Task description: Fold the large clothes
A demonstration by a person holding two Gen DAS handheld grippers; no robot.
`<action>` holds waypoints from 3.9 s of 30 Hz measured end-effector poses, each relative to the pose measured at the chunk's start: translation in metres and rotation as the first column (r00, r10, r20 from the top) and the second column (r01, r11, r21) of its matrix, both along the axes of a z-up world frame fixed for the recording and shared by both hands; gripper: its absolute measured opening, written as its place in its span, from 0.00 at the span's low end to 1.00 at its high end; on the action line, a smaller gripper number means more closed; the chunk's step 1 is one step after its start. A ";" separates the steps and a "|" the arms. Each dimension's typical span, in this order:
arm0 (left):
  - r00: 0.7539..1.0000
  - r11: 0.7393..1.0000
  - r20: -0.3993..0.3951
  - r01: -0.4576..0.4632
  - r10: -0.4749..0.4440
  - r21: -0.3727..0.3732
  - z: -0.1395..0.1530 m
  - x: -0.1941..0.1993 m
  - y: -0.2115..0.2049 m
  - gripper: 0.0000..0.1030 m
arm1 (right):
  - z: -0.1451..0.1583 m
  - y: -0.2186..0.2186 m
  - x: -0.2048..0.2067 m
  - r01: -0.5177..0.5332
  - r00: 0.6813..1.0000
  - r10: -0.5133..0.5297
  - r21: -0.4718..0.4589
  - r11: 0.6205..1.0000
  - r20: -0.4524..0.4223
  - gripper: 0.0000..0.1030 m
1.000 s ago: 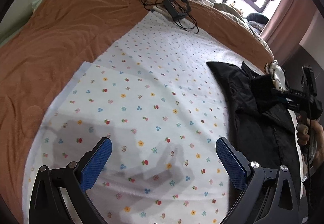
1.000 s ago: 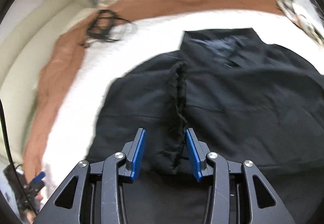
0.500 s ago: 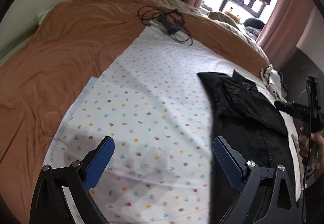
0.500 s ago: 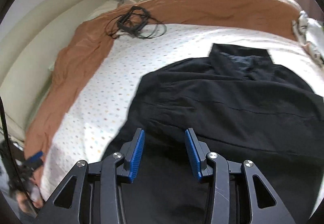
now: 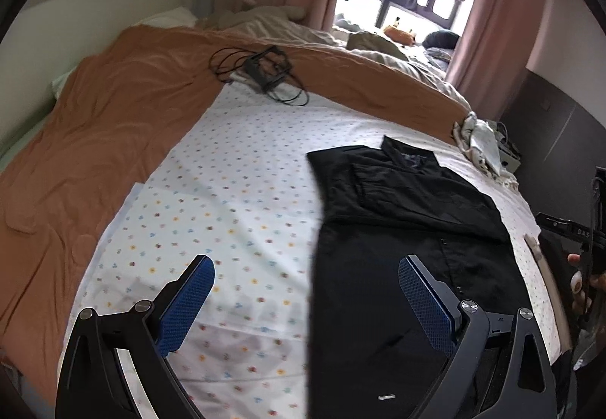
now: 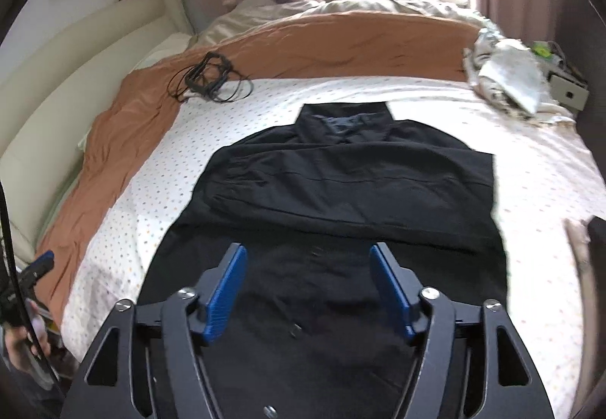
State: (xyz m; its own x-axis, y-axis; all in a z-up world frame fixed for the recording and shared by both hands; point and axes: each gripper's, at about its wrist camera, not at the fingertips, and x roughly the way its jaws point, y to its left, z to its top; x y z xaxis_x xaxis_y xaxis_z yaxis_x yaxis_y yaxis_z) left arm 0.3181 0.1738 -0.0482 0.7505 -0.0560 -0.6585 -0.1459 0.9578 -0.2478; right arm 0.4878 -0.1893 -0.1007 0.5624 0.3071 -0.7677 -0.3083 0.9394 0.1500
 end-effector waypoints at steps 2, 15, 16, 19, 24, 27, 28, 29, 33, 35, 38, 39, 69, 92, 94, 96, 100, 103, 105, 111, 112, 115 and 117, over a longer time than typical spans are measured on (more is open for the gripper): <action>1.000 1.000 0.005 0.011 -0.011 0.009 0.004 -0.002 -0.011 0.95 | 0.004 -0.015 -0.009 0.015 1.000 -0.015 0.007 1.000 0.010 0.78; 0.997 0.998 -0.048 0.068 -0.067 0.011 -0.016 -0.007 -0.050 0.95 | -0.019 -0.106 -0.059 0.135 0.991 -0.135 0.001 0.991 0.020 0.96; 0.996 0.998 -0.055 0.067 -0.066 0.011 -0.019 -0.008 -0.050 0.95 | -0.024 -0.111 -0.062 0.135 0.991 -0.135 0.002 0.991 0.022 0.96; 0.994 0.998 -0.085 0.065 -0.064 0.003 -0.035 -0.012 -0.050 0.95 | -0.039 -0.124 -0.072 0.170 0.985 -0.169 -0.030 0.985 0.025 0.96; 0.987 0.997 -0.142 0.074 -0.075 -0.010 -0.065 -0.017 -0.049 0.87 | -0.076 -0.152 -0.082 0.222 0.974 -0.223 -0.007 0.975 -0.041 0.95; 0.981 0.996 -0.174 0.081 -0.084 -0.025 -0.083 -0.021 -0.047 0.83 | -0.097 -0.164 -0.090 0.240 0.968 -0.240 -0.007 0.971 -0.076 0.90; 0.978 0.996 -0.189 0.081 -0.086 -0.034 -0.091 -0.023 -0.046 0.81 | -0.104 -0.167 -0.093 0.241 0.966 -0.241 -0.006 0.970 -0.091 0.87; 0.976 0.996 -0.201 0.080 -0.088 -0.045 -0.097 -0.025 -0.044 0.78 | -0.109 -0.169 -0.096 0.242 0.965 -0.241 -0.006 0.970 -0.103 0.83; 0.963 0.992 -0.254 0.062 -0.089 -0.114 -0.124 -0.036 -0.034 0.68 | -0.134 -0.183 -0.111 0.258 0.954 -0.257 -0.010 0.966 -0.154 0.82; 0.956 0.988 -0.281 0.045 -0.086 -0.151 -0.137 -0.043 -0.029 0.60 | -0.146 -0.191 -0.118 0.274 0.945 -0.271 -0.012 0.962 -0.185 0.82; 0.952 0.982 -0.290 0.037 -0.092 -0.188 -0.150 -0.056 -0.026 0.58 | -0.157 -0.202 -0.132 0.287 0.938 -0.278 0.014 0.958 -0.205 0.78; 0.956 0.979 -0.277 0.040 -0.095 -0.198 -0.150 -0.063 -0.025 0.58 | -0.156 -0.203 -0.138 0.281 0.943 -0.272 0.023 0.959 -0.190 0.78; 0.953 0.778 -0.189 0.070 -0.238 -0.624 -0.166 -0.113 -0.035 0.56 | -0.181 -0.218 -0.226 0.269 0.944 -0.105 0.542 0.797 -0.314 0.66; 0.979 0.907 -0.184 -0.001 -0.084 -0.422 -0.164 -0.118 -0.053 0.15 | -0.191 -0.218 -0.216 0.419 0.905 -0.290 0.547 0.725 -0.310 0.10; 0.983 0.910 -0.170 -0.009 -0.068 -0.415 -0.160 -0.123 -0.052 0.12 | -0.185 -0.219 -0.219 0.415 0.908 -0.297 0.542 0.731 -0.294 0.08; 0.987 0.912 -0.152 -0.010 -0.058 -0.411 -0.154 -0.126 -0.052 0.09 | -0.176 -0.216 -0.223 0.405 0.913 -0.302 0.537 0.740 -0.273 0.06; 0.993 0.911 -0.107 0.000 -0.048 -0.412 -0.138 -0.136 -0.048 0.07 | -0.160 -0.210 -0.230 0.389 0.921 -0.305 0.531 0.753 -0.241 0.06; 0.996 0.915 -0.077 0.014 -0.049 -0.402 -0.124 -0.144 -0.046 0.06 | -0.145 -0.207 -0.237 0.371 0.928 -0.299 0.532 0.761 -0.221 0.05; 0.997 0.914 -0.062 0.017 -0.046 -0.405 -0.119 -0.151 -0.043 0.06 | -0.135 -0.203 -0.245 0.354 0.935 -0.290 0.522 0.776 -0.203 0.05; 0.999 0.907 -0.028 0.017 -0.032 -0.422 -0.108 -0.177 -0.038 0.06 | -0.117 -0.190 -0.266 0.291 0.957 -0.247 0.503 0.814 -0.154 0.05; 0.999 0.905 -0.023 0.019 -0.031 -0.424 -0.107 -0.184 -0.037 0.06 | -0.115 -0.189 -0.271 0.282 0.960 -0.240 0.497 0.821 -0.147 0.05; 1.000 0.903 -0.005 0.025 -0.030 -0.429 -0.103 -0.201 -0.034 0.06 | -0.109 -0.187 -0.286 0.262 0.965 -0.227 0.488 0.833 -0.131 0.05; 1.000 0.903 0.012 0.031 -0.029 -0.428 -0.101 -0.215 -0.034 0.06 | -0.106 -0.186 -0.297 0.252 0.968 -0.220 0.485 0.837 -0.122 0.05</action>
State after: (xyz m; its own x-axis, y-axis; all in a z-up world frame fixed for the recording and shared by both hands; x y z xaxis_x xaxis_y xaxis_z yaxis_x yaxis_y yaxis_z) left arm 0.1026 0.1403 -0.1489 0.7473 -0.3539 -0.5624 -0.1166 0.7634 -0.6353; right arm 0.1911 -0.3752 -0.2069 0.6251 0.5172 -0.5845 -0.0622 0.7795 0.6233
